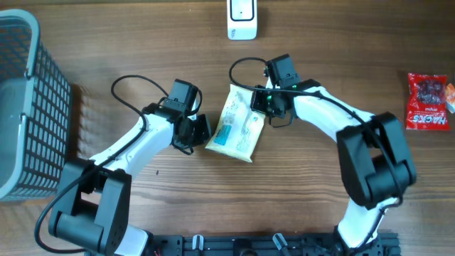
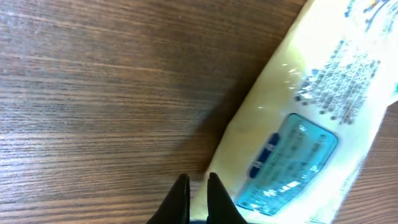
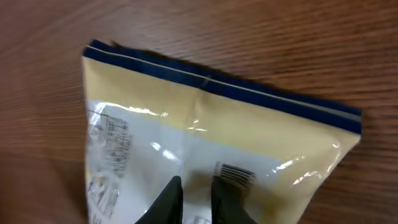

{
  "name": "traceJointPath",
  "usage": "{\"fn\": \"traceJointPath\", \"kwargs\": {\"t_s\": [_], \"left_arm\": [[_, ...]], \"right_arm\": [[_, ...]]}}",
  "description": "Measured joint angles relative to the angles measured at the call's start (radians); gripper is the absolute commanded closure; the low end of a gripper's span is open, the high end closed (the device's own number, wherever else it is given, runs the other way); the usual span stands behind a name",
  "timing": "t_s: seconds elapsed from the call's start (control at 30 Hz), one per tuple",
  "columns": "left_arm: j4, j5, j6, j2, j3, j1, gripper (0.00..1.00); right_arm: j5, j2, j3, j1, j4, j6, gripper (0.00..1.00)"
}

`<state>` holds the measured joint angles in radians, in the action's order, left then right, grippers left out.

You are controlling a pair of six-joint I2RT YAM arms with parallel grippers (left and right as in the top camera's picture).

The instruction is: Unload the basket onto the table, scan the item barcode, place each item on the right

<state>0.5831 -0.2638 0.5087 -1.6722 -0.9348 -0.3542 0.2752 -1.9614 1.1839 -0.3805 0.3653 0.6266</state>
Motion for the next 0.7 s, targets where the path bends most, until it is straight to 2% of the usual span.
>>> {"fn": "traceJointPath", "kwargs": {"t_s": [0.07, 0.13, 0.17, 0.2, 0.23, 0.27, 0.4, 0.5, 0.63, 0.7], "left_arm": [[0.006, 0.0, 0.0, 0.0, 0.015, 0.0, 0.94], [0.011, 0.004, 0.0, 0.0, 0.025, 0.0, 0.8], [0.011, 0.004, -0.005, 0.0, 0.026, 0.0, 0.76], [0.01, 0.004, -0.002, 0.0, 0.026, 0.0, 0.67], [0.008, 0.004, -0.004, 0.0, 0.026, 0.0, 0.65], [0.007, 0.004, -0.006, 0.0, 0.026, 0.0, 0.62], [0.008, 0.004, -0.006, 0.0, 0.026, 0.0, 0.56], [0.0, 0.004, -0.007, 0.0, 0.026, 0.001, 0.51], [-0.021, -0.021, -0.005, 0.0, 0.026, 0.032, 0.31], [-0.044, -0.081, -0.01, 0.0, 0.027, 0.071, 0.11]], "right_arm": [[-0.008, -0.003, 0.005, 0.0, 0.018, -0.013, 0.89], [-0.023, 0.006, 0.028, 0.01, 0.109, -0.042, 0.8], [-0.031, 0.015, 0.038, 0.014, 0.147, -0.055, 0.71], [-0.037, 0.034, 0.059, 0.023, 0.229, -0.079, 0.44], [-0.044, 0.063, 0.074, 0.032, 0.286, -0.098, 0.14], [-0.048, 0.106, 0.1, 0.045, 0.338, -0.118, 0.0], [-0.048, 0.293, 0.156, 0.063, 0.481, -0.164, 0.0], [-0.047, 0.343, 0.17, 0.061, 0.577, -0.177, 0.0], [-0.047, 0.335, 0.077, 0.061, 0.568, -0.187, 0.0], [-0.029, 0.33, 0.018, 0.061, 0.538, -0.179, 0.0]]}}
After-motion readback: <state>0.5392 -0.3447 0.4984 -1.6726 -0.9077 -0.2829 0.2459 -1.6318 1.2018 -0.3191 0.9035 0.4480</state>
